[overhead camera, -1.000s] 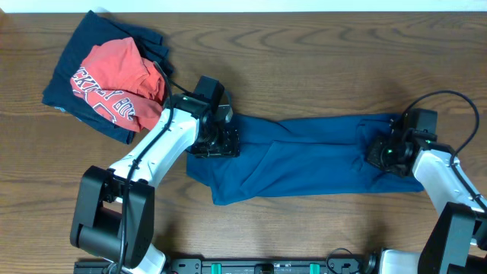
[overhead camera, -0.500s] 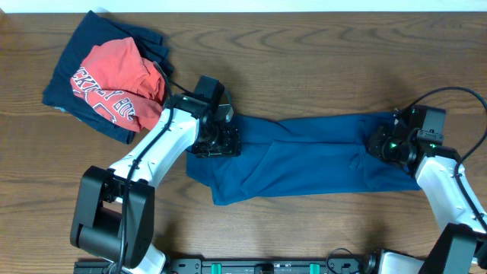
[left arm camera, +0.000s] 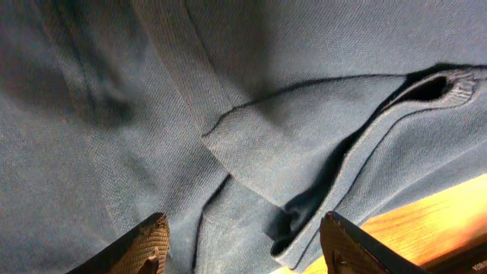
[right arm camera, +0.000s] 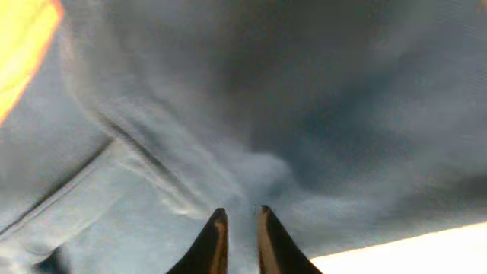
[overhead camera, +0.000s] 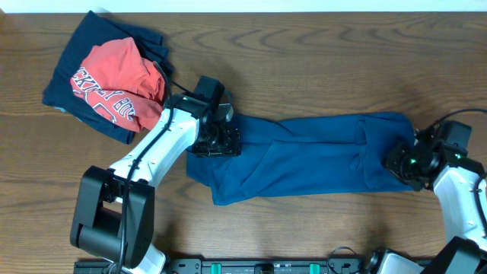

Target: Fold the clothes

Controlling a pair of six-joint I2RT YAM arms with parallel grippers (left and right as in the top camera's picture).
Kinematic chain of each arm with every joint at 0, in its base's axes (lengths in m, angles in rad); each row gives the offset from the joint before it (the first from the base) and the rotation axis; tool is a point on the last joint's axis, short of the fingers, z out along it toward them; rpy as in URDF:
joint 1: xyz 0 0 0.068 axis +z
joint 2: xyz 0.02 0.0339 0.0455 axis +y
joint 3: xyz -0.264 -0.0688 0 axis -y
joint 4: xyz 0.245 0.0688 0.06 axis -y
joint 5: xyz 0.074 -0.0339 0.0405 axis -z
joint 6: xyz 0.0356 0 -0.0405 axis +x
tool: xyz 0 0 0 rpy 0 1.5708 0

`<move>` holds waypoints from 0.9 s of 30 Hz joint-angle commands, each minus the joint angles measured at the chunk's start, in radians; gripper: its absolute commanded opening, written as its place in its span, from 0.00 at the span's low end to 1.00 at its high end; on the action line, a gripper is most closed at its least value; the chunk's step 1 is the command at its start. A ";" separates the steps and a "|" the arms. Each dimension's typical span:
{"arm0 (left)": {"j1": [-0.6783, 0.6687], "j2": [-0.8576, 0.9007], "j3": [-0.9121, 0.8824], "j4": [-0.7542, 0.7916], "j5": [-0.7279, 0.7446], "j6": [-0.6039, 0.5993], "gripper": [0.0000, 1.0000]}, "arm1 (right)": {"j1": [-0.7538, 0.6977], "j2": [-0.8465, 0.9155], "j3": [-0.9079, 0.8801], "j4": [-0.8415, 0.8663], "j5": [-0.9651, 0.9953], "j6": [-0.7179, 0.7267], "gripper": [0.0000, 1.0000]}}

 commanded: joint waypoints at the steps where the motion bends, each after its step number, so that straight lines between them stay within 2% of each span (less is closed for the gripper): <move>1: -0.002 -0.016 0.004 0.008 0.011 -0.006 0.65 | -0.010 0.032 -0.040 0.021 0.081 0.055 0.07; 4: -0.002 -0.016 0.004 0.010 0.011 -0.006 0.65 | -0.010 0.060 -0.091 0.079 0.111 0.068 0.03; 9: -0.002 -0.016 0.004 0.000 0.018 -0.006 0.65 | -0.046 0.085 -0.108 0.049 0.341 0.174 0.01; 14: -0.002 -0.016 0.004 0.000 0.018 -0.006 0.65 | -0.122 0.070 -0.079 0.023 0.258 0.140 0.02; 18: -0.002 -0.016 0.004 0.001 0.018 -0.006 0.65 | -0.139 0.027 -0.038 0.048 -0.040 -0.062 0.20; 21: -0.002 -0.016 0.004 0.000 0.018 -0.006 0.65 | -0.139 -0.015 -0.006 0.050 -0.216 -0.105 0.35; 22: -0.002 -0.016 0.004 0.000 0.018 -0.005 0.65 | -0.139 -0.030 0.002 0.053 -0.227 -0.098 0.41; 24: -0.002 -0.016 0.004 -0.001 0.018 -0.005 0.65 | -0.140 -0.054 0.006 0.079 -0.213 -0.083 0.61; 26: 0.000 -0.024 0.006 -0.009 0.018 -0.004 0.65 | -0.146 -0.066 0.006 0.106 -0.190 -0.074 0.68; 27: 0.001 -0.029 0.012 -0.018 0.018 0.002 0.69 | -0.155 -0.068 0.006 0.125 -0.177 -0.074 0.72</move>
